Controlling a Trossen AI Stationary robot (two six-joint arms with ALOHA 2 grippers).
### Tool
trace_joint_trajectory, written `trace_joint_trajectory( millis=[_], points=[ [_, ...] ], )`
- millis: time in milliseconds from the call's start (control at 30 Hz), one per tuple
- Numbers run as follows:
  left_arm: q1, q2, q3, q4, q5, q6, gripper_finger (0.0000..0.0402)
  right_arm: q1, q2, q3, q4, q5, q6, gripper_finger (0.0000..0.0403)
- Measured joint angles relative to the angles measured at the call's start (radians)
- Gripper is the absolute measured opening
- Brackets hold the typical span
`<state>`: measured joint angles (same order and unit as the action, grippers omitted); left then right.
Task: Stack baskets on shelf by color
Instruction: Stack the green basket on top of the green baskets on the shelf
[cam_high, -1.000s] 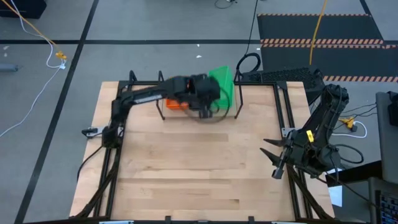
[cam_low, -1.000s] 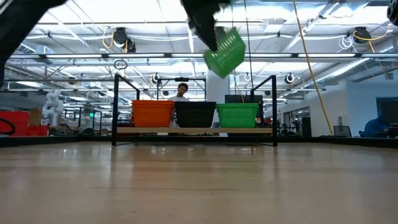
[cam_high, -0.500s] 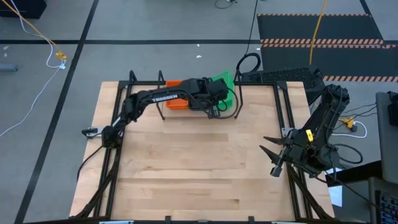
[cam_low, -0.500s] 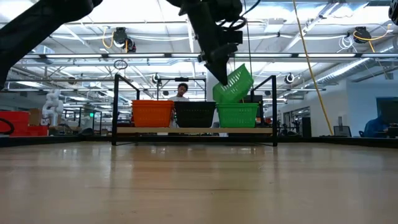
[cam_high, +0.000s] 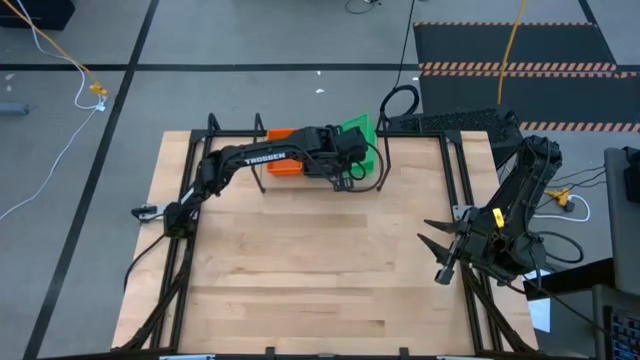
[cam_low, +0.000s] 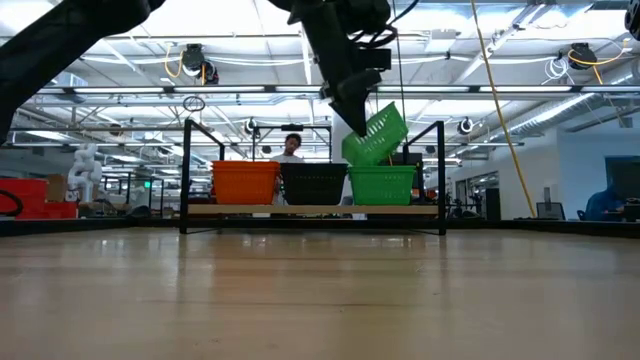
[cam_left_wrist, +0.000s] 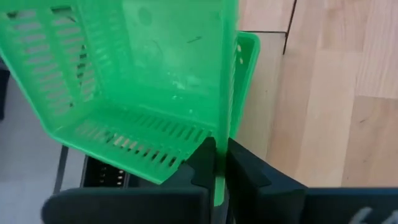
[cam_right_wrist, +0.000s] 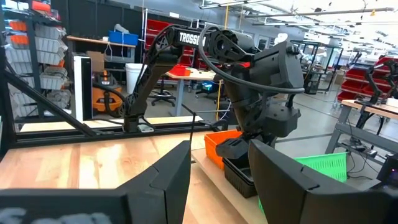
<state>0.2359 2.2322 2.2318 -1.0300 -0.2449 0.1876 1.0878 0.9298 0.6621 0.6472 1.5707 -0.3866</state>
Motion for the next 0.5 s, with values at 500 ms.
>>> trace_joint_trajectory(
  millis=[500],
  points=[
    [-0.001,0.001,-0.002,0.009,-0.071,0.020,0.0154,0.000,0.000,0.000,0.000,0.000,0.004,0.0155]
  ],
)
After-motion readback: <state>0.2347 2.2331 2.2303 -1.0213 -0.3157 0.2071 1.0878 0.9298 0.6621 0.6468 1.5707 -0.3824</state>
